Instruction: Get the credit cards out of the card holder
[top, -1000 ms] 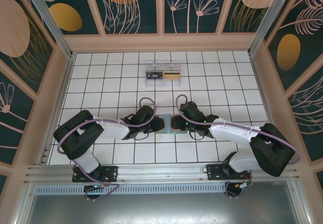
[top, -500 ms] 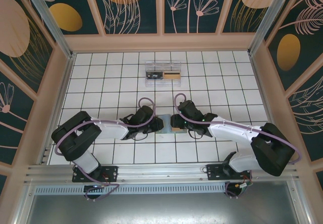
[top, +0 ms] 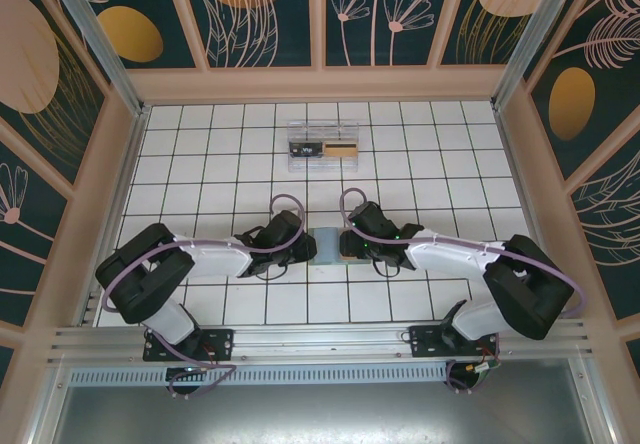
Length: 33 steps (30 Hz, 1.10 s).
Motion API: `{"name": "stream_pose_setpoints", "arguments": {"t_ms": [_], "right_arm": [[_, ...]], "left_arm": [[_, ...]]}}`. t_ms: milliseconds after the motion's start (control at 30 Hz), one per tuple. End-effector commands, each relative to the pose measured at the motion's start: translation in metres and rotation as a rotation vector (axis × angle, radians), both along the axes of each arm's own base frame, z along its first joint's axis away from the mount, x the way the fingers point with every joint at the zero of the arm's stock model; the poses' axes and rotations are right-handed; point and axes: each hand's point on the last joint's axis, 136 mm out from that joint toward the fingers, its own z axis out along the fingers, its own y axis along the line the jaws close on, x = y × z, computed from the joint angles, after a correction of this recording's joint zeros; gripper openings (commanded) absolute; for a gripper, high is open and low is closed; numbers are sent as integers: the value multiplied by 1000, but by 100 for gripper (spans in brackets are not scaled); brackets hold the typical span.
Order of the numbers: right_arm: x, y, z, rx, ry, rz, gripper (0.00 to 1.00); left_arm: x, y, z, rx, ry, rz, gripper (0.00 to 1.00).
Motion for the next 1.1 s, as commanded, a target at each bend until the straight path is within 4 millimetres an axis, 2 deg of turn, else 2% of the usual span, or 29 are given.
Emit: {"name": "stream_pose_setpoints", "arguments": {"t_ms": [0,267,567,700,900,1067], "right_arm": [[5,6,5,14,-18,-9,55],[2,12,-1,36,8,6,55],[6,-8,7,-16,-37,-55,55],[5,-13,1,-23,-22,-66,56],[3,-9,-9,-19,4,-54,56],[3,-14,-13,-48,9,-68,56]], "left_arm": [[-6,2,-10,22,32,-21,23],[-9,-2,-15,2,50,-30,22],[-9,-1,-14,1,48,-28,22],[-9,-1,-14,-3,48,-29,22],[-9,-2,-13,-6,45,-28,22],[-9,-1,-13,-5,47,-27,22]]}}
